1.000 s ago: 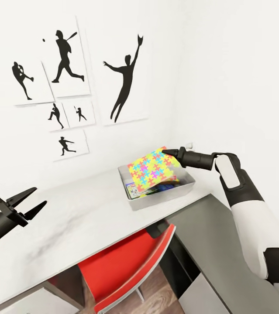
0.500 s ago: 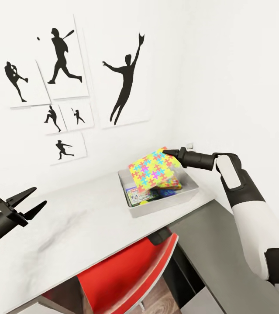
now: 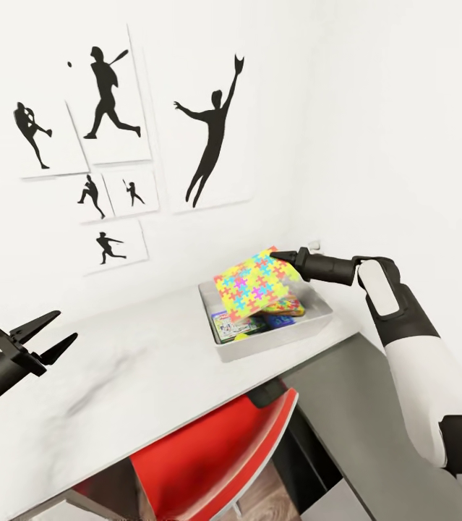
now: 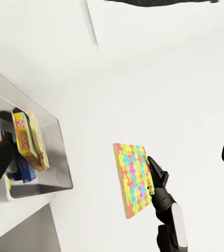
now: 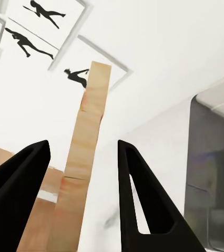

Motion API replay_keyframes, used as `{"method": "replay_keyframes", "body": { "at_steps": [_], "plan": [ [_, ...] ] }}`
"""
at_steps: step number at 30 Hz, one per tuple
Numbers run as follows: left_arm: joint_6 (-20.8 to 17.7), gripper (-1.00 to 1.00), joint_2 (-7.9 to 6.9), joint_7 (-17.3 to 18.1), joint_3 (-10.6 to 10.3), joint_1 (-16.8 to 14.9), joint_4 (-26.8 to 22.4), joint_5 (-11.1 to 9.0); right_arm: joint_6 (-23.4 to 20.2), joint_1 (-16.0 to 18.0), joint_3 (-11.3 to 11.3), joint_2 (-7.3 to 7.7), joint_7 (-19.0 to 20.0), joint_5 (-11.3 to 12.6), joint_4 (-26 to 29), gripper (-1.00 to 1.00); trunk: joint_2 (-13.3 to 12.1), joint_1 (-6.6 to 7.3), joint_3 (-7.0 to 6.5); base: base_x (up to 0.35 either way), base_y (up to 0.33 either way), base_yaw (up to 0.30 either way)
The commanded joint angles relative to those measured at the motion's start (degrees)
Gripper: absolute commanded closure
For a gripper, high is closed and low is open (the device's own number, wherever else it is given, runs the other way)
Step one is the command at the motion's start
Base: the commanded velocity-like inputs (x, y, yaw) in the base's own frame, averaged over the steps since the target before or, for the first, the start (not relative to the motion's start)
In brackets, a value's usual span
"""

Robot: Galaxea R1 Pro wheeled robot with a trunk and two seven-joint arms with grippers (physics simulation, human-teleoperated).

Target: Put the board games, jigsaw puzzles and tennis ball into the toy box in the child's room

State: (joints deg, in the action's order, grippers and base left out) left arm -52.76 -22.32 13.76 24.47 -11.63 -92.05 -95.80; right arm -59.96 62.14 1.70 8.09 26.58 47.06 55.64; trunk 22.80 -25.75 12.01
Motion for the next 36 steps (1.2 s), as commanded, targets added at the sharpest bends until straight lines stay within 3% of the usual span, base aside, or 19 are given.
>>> {"method": "replay_keyframes", "body": {
  "at_steps": [1,13,21,22,26,29,36],
  "plan": [
    [-0.2,-1.0,0.0,0.3,0.0,-0.1,0.0,0.3,0.0,0.0,0.1,0.06,0.6,-0.5,0.0,1.0,0.1,-0.03,0.11,0.001,0.0,0.199],
    [-0.2,-1.0,0.03,0.4,0.0,-0.1,0.0,0.3,0.0,-0.2,0.3,0.34,0.6,-0.5,-0.8,1.0,0.1,-0.03,0.11,0.0,0.0,0.271],
    [-0.2,-1.0,0.12,0.4,0.0,-0.1,0.0,0.3,0.0,-0.4,0.0,3.52,0.9,-0.2,-1.0,1.0,0.1,-0.03,0.11,0.0,0.0,0.119],
    [-0.2,-1.0,0.14,0.6,0.0,-0.1,0.0,0.3,0.0,-0.4,-0.3,4.6,1.0,-0.2,-2.0,1.0,0.1,-0.03,0.11,0.0,0.0,0.031],
    [-0.2,-1.0,0.16,0.7,0.0,-0.1,0.0,0.3,0.0,0.3,-0.6,6.67,2.8,0.0,-8.5,1.0,0.1,-0.03,0.11,0.0,0.0,0.018],
    [-0.2,-1.0,0.22,0.7,-0.1,-0.1,0.0,0.3,0.0,3.9,-0.8,9.71,8.9,-0.1,-21.4,1.0,0.1,-0.03,0.11,0.0,0.0,0.006],
    [-0.2,-1.0,0.26,0.7,-0.1,-0.1,0.0,0.3,0.0,6.4,-0.6,11.22,14.4,-0.4,-31.3,1.0,0.1,-0.03,0.11,0.0,0.0,0.002]
  ]
}}
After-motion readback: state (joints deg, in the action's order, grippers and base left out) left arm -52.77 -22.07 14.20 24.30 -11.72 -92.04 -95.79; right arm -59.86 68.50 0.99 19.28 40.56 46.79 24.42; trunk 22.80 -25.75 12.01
